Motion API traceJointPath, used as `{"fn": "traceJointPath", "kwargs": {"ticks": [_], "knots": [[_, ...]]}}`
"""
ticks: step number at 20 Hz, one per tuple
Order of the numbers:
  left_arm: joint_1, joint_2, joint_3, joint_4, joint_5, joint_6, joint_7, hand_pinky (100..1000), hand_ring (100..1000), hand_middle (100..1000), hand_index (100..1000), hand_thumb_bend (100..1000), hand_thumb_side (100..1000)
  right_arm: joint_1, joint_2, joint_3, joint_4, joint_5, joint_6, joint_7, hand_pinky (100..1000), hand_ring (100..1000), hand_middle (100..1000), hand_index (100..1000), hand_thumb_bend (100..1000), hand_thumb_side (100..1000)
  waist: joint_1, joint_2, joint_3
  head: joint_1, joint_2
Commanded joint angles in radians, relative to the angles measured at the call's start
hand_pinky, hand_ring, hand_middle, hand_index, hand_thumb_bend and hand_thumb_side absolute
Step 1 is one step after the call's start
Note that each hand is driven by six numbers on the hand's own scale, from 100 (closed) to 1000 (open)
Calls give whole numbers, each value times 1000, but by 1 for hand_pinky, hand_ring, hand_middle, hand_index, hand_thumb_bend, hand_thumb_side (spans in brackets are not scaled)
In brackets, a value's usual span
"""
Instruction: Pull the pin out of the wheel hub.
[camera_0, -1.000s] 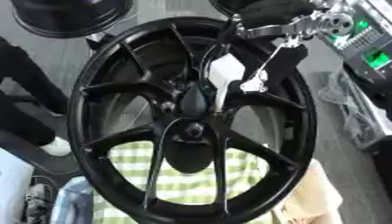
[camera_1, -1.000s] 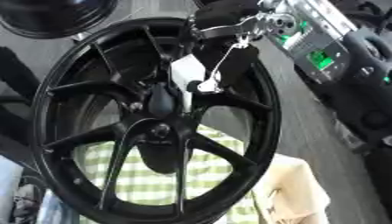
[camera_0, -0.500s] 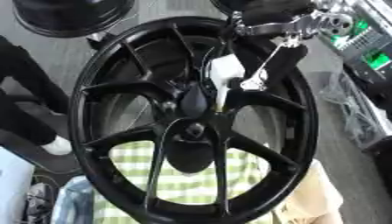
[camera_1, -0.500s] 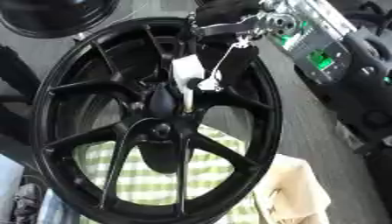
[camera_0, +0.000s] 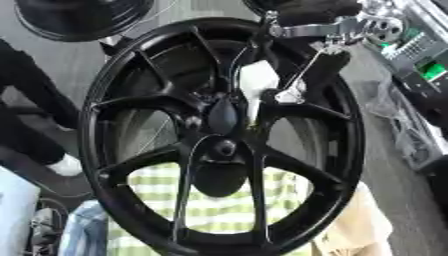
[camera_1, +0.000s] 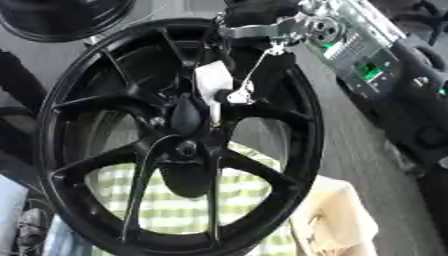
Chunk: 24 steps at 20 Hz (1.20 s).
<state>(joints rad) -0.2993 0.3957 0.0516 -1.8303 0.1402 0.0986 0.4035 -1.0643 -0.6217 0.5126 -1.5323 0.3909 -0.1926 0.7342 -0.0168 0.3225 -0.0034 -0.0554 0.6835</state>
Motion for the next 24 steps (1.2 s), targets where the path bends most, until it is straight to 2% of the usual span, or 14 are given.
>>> {"fn": "traceJointPath", "kwargs": {"ticks": [1, 7, 8, 9, 16, 21, 24], "knots": [[-11, 16, 2, -13, 1, -1, -4, 729, 704, 699, 771, 294, 765, -22, -24, -14, -3, -36, 25, -9, 737, 617, 366, 493, 132, 291, 0, -21, 3, 0, -4], [-12, 15, 5, -14, 1, -2, 1, 729, 704, 699, 772, 294, 764, -35, -42, -35, -37, -98, 70, -24, 733, 601, 326, 453, 100, 270, -1, -22, 5, 1, -3], [-12, 14, 6, -14, 2, -1, 4, 728, 703, 699, 771, 293, 764, -38, -47, -41, -46, -103, 76, -27, 732, 600, 326, 450, 100, 382, -2, -23, 5, 2, -3], [-11, 15, 8, -13, 2, 0, 9, 728, 701, 696, 771, 294, 763, -43, -54, -47, -55, -108, 82, -30, 731, 599, 321, 447, 109, 278, -2, -23, 4, 2, -3], [-10, 18, 11, -15, 4, -1, 22, 728, 700, 695, 769, 296, 763, -35, -90, -113, -118, -160, 116, -63, 737, 597, 318, 447, 100, 239, -7, -24, -1, 8, 1], [-8, 19, 12, -16, 3, -1, 23, 729, 700, 695, 769, 296, 763, -3, -132, -191, -147, -228, 158, -125, 745, 595, 313, 446, 100, 160, -6, -23, -6, 14, 1], [-6, 19, 16, -16, 2, -1, 26, 729, 700, 696, 769, 296, 764, 38, -180, -261, -162, -285, 189, -192, 749, 594, 312, 446, 100, 119, -6, -22, -11, 20, 3]]}}
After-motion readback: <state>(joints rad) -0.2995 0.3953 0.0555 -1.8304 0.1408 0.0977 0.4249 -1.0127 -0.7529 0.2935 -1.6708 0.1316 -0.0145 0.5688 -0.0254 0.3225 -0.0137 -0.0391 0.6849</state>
